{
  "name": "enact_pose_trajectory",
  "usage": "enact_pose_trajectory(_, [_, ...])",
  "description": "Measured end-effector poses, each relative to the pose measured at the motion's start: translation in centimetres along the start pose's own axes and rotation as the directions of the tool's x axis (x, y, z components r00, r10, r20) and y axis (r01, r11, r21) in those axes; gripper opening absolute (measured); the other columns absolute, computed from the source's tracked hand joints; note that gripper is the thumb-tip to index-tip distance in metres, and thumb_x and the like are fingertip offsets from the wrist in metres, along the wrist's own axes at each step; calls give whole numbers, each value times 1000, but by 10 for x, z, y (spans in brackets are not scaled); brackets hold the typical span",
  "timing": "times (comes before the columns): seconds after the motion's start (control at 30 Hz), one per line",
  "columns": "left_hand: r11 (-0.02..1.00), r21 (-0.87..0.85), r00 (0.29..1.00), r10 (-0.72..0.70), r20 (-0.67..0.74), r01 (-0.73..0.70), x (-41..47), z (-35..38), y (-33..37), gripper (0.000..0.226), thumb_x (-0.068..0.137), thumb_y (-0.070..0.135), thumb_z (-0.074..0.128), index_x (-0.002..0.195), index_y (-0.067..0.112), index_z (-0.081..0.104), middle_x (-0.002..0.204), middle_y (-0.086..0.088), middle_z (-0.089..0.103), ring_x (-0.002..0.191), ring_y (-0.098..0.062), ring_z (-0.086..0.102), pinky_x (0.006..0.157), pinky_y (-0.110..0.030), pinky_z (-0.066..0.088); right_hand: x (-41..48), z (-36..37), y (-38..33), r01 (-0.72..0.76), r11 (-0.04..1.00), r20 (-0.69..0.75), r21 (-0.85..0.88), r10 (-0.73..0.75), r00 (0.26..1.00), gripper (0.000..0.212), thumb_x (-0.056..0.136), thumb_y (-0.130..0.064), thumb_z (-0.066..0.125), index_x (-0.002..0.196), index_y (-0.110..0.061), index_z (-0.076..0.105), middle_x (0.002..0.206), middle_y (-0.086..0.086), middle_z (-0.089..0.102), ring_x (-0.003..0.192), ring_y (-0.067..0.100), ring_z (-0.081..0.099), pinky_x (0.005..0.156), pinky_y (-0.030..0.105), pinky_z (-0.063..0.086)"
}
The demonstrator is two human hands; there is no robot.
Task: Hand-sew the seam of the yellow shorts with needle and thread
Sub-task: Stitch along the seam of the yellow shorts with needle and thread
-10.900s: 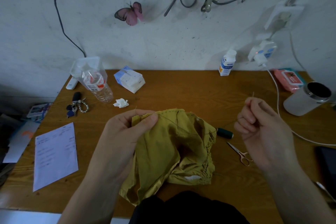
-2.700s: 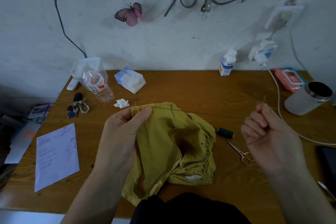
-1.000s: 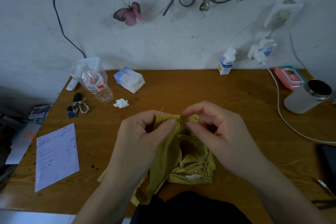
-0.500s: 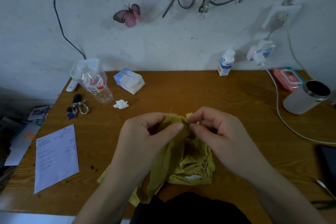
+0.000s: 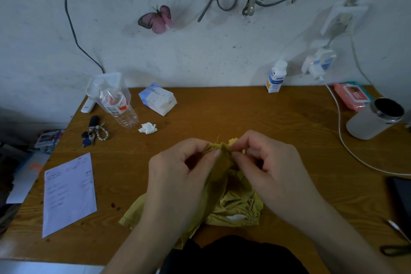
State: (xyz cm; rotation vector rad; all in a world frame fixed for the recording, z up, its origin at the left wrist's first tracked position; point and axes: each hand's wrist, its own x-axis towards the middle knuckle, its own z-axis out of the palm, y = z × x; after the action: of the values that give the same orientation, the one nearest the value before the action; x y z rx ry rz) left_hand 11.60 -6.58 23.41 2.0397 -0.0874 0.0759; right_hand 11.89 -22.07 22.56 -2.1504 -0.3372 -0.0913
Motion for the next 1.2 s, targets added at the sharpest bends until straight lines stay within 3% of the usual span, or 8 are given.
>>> enact_pose_trajectory(0.13, [979, 155, 989, 142, -37, -134, -6, 11, 0, 14, 79, 23, 58, 80, 30, 71, 72, 17, 67, 80, 1, 61, 69, -15, 50, -1, 7, -4, 17, 990, -27, -136, -21, 999, 12, 88, -15, 60, 81, -23, 56, 50, -16, 44, 57, -2, 52, 49, 8, 37])
enact_pose_trajectory(0.23, [969, 184, 983, 176, -41, -166, -7, 13, 0, 15, 80, 17, 60, 84, 23, 73, 76, 18, 67, 84, 3, 61, 69, -9, 48, -1, 9, -5, 13, 987, -35, -163, -19, 999, 15, 88, -15, 60, 81, -26, 53, 52, -17, 44, 61, -5, 52, 51, 6, 37])
enact_pose_trajectory(0.33, [995, 48, 996, 83, -23, -82, -5, 8, 3, 13, 79, 27, 58, 78, 34, 69, 71, 16, 69, 78, 4, 62, 62, -7, 47, 1, 7, -2, -26, 996, -21, -83, 25, 999, 5, 89, -20, 58, 88, -24, 61, 58, -13, 58, 59, 2, 57, 51, 11, 41])
enact_pose_trajectory(0.5, [992, -107, 997, -63, 33, 66, 0, 0, 3, 12, 78, 29, 60, 71, 32, 69, 72, 13, 71, 68, -3, 65, 55, -10, 49, 1, -3, 1, -99, 981, 49, 167, 92, 995, 14, 90, -19, 57, 90, -29, 66, 70, -12, 69, 65, 4, 64, 58, 16, 50])
enact_pose_trajectory(0.67, [973, -176, 988, -145, 43, 150, 4, -3, 2, 13, 79, 24, 65, 69, 27, 72, 67, 8, 71, 63, -6, 67, 52, -12, 50, 2, -9, 1, -157, 910, 139, 384, 111, 984, 19, 91, -8, 55, 85, -21, 68, 50, -20, 58, 47, -6, 52, 47, 3, 36])
enact_pose_trajectory(0.87, [872, -366, 943, -266, 201, 324, 9, -6, 0, 22, 61, 37, 65, 75, 23, 76, 70, -2, 74, 65, -14, 70, 58, -21, 54, 7, -13, 11, -338, 715, 313, 612, 174, 934, 12, 83, -9, 60, 83, -13, 72, 45, -13, 43, 40, 0, 33, 41, 12, 28])
enact_pose_trajectory(0.97, [801, -437, 905, -289, 313, 408, 10, -8, -1, 28, 55, 38, 70, 73, 18, 76, 73, -7, 74, 65, -17, 70, 62, -28, 57, 8, -14, 13, -389, 637, 375, 666, 164, 912, 8, 77, -12, 65, 80, -11, 72, 45, -11, 41, 39, 0, 32, 40, 13, 28])
enact_pose_trajectory(1.2, [711, -517, 867, -281, 412, 476, 13, -6, -3, 24, 54, 32, 74, 69, 14, 76, 69, -7, 72, 61, -15, 68, 58, -24, 56, 7, -15, 16, -459, 549, 437, 699, 180, 881, 9, 72, -17, 67, 76, -10, 71, 44, -8, 39, 37, 1, 29, 38, 13, 26])
